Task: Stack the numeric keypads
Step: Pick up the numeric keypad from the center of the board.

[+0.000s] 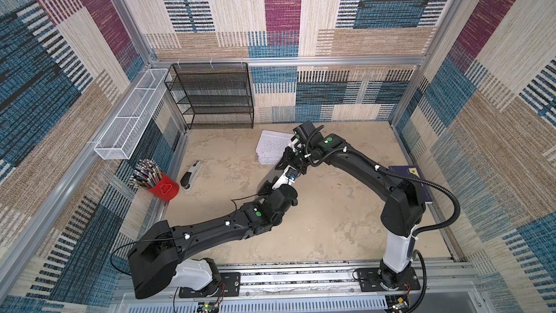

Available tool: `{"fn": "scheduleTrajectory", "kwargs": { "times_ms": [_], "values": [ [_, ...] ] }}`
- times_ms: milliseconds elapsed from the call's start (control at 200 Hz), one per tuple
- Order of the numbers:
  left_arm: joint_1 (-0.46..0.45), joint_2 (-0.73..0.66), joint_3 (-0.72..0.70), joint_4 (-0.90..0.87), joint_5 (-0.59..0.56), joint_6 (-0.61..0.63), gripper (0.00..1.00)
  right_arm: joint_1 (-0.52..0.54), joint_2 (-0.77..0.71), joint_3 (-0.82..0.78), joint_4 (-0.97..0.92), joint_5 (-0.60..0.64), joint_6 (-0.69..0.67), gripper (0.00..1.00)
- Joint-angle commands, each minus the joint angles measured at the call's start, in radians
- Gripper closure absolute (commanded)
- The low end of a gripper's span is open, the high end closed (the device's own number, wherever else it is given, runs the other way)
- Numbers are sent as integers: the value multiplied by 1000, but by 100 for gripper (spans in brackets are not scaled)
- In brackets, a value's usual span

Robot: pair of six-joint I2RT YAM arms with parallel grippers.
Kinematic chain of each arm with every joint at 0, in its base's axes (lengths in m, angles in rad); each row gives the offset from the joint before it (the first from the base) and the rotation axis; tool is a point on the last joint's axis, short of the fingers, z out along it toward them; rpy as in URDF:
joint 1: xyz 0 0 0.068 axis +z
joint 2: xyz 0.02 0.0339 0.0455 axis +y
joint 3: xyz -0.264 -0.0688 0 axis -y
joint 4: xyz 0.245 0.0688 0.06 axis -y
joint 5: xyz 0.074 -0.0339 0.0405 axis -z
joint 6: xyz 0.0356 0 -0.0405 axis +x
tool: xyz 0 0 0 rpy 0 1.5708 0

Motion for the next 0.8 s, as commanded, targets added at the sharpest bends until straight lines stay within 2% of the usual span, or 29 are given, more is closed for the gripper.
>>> {"fn": "scheduleTrajectory", "kwargs": {
  "times_ms": [0, 285, 451, 521, 646, 796],
  "values": [
    [-3, -3, -15, 0, 91, -41, 100, -23, 13, 45, 132, -71, -63, 72],
    [19, 1, -32, 21, 125, -56, 100, -72, 27, 98, 107, -99, -113, 67],
    [29, -23, -33, 1, 128, -73, 100, -169, -49, 77, 178, -78, -141, 53],
    [49, -45, -32, -12, 123, -99, 100, -215, -92, 5, 244, -81, -132, 50],
    [109, -118, -14, -62, 129, -175, 100, -280, -167, -217, 408, -100, -64, 50],
    [211, -239, 22, -145, 183, -317, 100, -302, -270, -501, 657, -32, -66, 51]
  ]
}}
